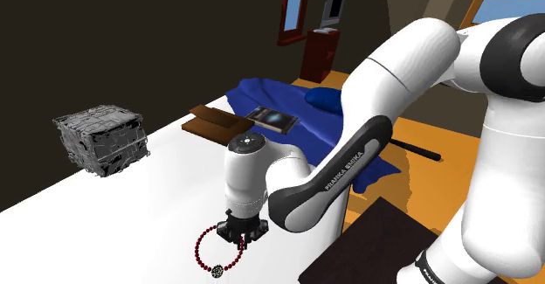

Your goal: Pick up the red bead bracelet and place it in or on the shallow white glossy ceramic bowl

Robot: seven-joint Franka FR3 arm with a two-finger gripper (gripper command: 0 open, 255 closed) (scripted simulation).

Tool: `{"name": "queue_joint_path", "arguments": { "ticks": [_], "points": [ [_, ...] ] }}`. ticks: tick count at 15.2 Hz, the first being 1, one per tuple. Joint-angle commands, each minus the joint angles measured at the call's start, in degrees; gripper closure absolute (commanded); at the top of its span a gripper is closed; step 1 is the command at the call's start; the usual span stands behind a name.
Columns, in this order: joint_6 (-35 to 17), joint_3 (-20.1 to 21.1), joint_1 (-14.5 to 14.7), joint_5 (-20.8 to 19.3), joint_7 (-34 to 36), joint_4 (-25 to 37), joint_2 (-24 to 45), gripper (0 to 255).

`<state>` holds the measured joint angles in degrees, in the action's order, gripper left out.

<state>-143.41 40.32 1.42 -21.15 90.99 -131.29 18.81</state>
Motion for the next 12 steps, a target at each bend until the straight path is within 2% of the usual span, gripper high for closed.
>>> {"name": "queue_joint_path", "arguments": {
  "ticks": [1,8,12],
  "points": [
    [1.2,1.1,-0.9,1.8,-1.2,0.1,-1.5,255],
    [5.1,4.3,-3.4,7.6,-5.3,0.5,-6.5,255],
    [3.0,4.6,-9.0,13.1,-14.1,-5.2,-12.1,255]
  ]
}}
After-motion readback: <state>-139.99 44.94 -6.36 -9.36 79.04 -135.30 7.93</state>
